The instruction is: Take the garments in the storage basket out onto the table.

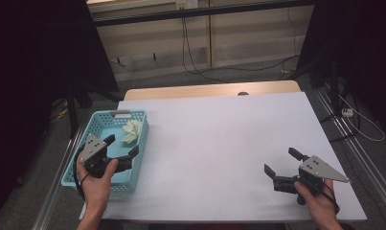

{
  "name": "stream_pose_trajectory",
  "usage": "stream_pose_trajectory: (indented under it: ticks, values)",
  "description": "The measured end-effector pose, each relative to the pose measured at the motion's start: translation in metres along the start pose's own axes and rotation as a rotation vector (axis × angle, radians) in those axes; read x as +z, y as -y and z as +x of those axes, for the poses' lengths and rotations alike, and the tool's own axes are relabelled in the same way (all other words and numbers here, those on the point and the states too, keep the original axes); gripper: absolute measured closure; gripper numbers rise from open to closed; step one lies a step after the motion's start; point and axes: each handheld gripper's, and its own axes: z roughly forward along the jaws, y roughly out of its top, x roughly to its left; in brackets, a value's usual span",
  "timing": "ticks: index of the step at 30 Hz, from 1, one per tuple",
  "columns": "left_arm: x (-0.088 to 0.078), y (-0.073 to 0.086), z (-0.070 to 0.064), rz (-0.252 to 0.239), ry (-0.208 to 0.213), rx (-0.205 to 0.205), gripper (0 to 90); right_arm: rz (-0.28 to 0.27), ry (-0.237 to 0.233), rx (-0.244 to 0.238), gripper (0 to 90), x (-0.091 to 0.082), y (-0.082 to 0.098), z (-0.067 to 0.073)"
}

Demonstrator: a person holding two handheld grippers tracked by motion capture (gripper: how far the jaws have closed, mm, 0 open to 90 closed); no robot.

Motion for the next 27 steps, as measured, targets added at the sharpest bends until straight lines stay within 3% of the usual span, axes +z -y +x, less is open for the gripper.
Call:
stream_pose_trajectory:
  ticks: [1, 2, 4, 9, 11, 13, 22, 25, 27]
  values:
    - [0.002, -0.001, 0.003, -0.013, 0.026, -0.004, 5.1, 0.000, 0.000, -0.003, 0.0, -0.001, 0.000, 0.000]
    - [0.002, -0.001, 0.003, -0.013, 0.026, -0.004, 5.0, 0.000, 0.000, -0.003, 0.0, -0.001, 0.000, 0.000]
    - [0.007, -0.003, 0.009, -0.006, -0.002, 0.015, 4.8, 0.000, 0.002, 0.006, 0.0, -0.002, 0.000, 0.000]
    - [0.015, -0.005, 0.019, 0.020, -0.017, -0.003, 4.7, 0.003, 0.000, 0.003, 0.0, -0.001, 0.000, 0.000]
    - [0.018, -0.007, 0.023, 0.041, -0.005, -0.013, 4.6, 0.004, -0.003, 0.000, 0.0, -0.001, 0.000, 0.000]
    - [0.020, -0.010, 0.023, 0.035, -0.013, -0.021, 4.6, 0.006, -0.002, 0.004, 0.0, 0.001, 0.000, 0.000]
    - [0.029, -0.026, 0.029, 0.044, -0.007, 0.009, 4.6, 0.012, -0.009, -0.005, 0.0, 0.005, 0.000, 0.000]
    - [0.035, -0.029, 0.032, 0.022, -0.006, 0.025, 5.2, 0.009, -0.012, -0.007, 0.0, 0.006, -0.001, 0.001]
    - [0.041, -0.028, 0.037, 0.040, 0.001, -0.004, 5.2, 0.012, -0.018, -0.011, 0.0, 0.007, -0.001, 0.001]
